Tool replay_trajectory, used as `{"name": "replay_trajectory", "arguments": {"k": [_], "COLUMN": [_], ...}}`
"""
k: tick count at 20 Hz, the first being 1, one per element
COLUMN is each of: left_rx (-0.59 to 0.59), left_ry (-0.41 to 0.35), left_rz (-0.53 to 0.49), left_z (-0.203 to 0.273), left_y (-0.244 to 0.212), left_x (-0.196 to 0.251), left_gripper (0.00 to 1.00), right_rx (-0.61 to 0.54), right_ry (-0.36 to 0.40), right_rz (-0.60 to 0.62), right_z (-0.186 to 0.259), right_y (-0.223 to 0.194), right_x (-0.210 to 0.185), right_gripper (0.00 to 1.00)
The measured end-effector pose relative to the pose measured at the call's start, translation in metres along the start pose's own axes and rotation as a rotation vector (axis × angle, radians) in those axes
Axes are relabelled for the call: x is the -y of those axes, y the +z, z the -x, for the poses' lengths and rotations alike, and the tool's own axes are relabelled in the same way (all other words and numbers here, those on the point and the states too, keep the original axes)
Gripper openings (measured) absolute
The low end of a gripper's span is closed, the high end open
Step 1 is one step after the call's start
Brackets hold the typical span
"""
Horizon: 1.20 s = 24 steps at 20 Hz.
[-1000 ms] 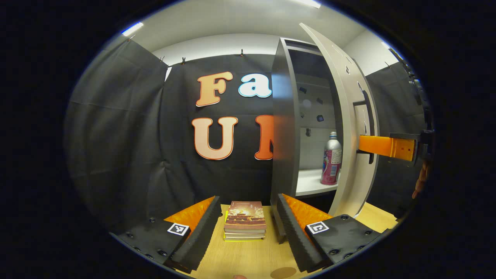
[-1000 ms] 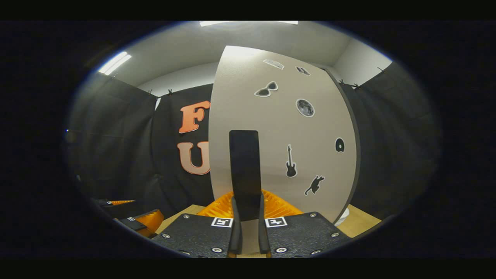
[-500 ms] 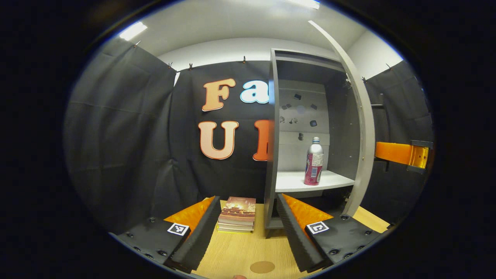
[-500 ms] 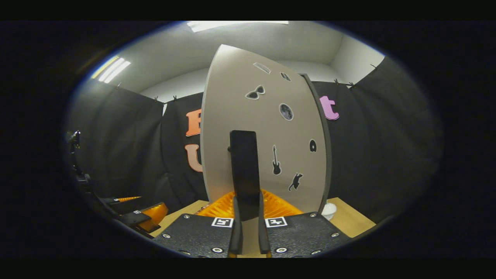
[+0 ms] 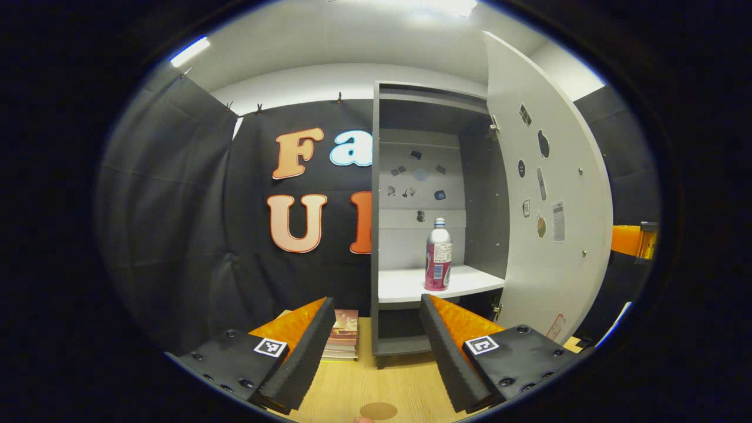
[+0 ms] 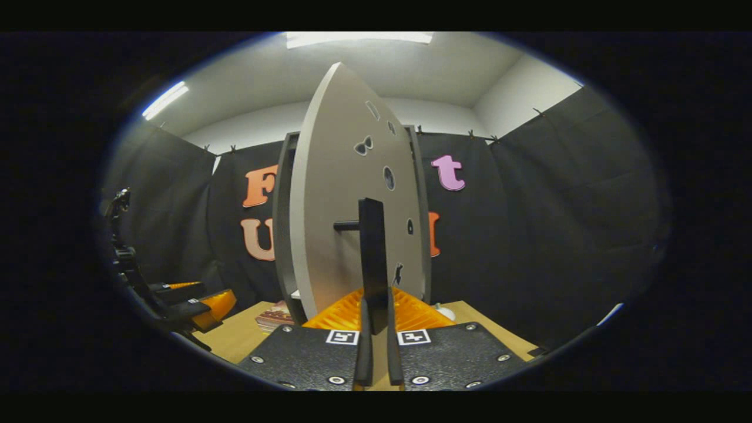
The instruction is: Open the cabinet door with the right hand, grasp the bottle in the cabinet with the left hand and place it on the coaster, then close the cabinet door with the right hand.
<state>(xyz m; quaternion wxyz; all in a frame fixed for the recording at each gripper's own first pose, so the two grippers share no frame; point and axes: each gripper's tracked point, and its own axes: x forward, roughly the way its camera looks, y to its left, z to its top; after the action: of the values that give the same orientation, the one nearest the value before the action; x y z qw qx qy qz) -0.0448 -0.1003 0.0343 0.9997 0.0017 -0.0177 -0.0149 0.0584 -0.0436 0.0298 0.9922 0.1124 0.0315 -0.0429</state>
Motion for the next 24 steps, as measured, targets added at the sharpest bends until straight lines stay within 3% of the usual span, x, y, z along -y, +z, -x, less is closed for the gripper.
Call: {"name": "replay_trajectory", "arguments": {"k": [4,6,8,9,10,11,13,14,16,18,20,23,24], "left_rx": [-0.012,-0.013,-0.015,-0.014,-0.015,-0.016,-0.016,-0.017,-0.021,-0.023,-0.020,-0.018,-0.018], "left_ry": [-0.060,-0.078,-0.089,-0.096,-0.100,-0.102,-0.107,-0.113,-0.126,-0.138,-0.139,-0.136,-0.136], "left_rz": [-0.003,-0.003,0.002,0.006,0.006,0.003,-0.002,-0.002,-0.003,-0.003,-0.004,0.008,0.012], "left_z": [-0.009,-0.012,-0.017,-0.019,-0.022,-0.023,-0.026,-0.025,-0.024,-0.023,-0.020,-0.015,-0.014], "left_y": [-0.007,-0.008,-0.008,-0.008,-0.008,-0.008,-0.008,-0.007,-0.008,-0.009,-0.007,-0.004,-0.004], "left_x": [0.020,0.027,0.034,0.038,0.040,0.043,0.050,0.055,0.062,0.069,0.070,0.068,0.069], "left_gripper": [0.95,0.95,0.95,0.94,0.94,0.94,0.95,0.95,0.95,0.94,0.95,0.95,0.95], "right_rx": [0.012,0.017,0.015,0.024,0.021,0.023,0.021,0.019,0.016,0.013,0.012,0.005,-0.002], "right_ry": [-0.116,-0.152,-0.120,-0.096,-0.084,-0.071,-0.048,-0.035,-0.021,-0.009,-0.017,-0.072,-0.093], "right_rz": [0.006,0.012,-0.007,-0.001,0.001,0.002,-0.003,-0.002,0.001,0.004,0.027,0.102,0.130], "right_z": [0.003,0.004,0.004,0.003,0.002,0.001,0.000,0.001,-0.001,-0.001,0.001,0.005,0.008], "right_y": [0.000,0.002,0.001,0.001,0.001,0.003,0.002,0.002,0.002,0.002,0.002,0.003,0.002], "right_x": [0.028,0.042,0.042,0.039,0.041,0.043,0.045,0.046,0.047,0.045,0.048,0.068,0.073], "right_gripper": [0.03,0.06,0.00,0.05,0.00,0.05,0.00,0.05,0.00,0.07,0.00,0.08,0.19]}}
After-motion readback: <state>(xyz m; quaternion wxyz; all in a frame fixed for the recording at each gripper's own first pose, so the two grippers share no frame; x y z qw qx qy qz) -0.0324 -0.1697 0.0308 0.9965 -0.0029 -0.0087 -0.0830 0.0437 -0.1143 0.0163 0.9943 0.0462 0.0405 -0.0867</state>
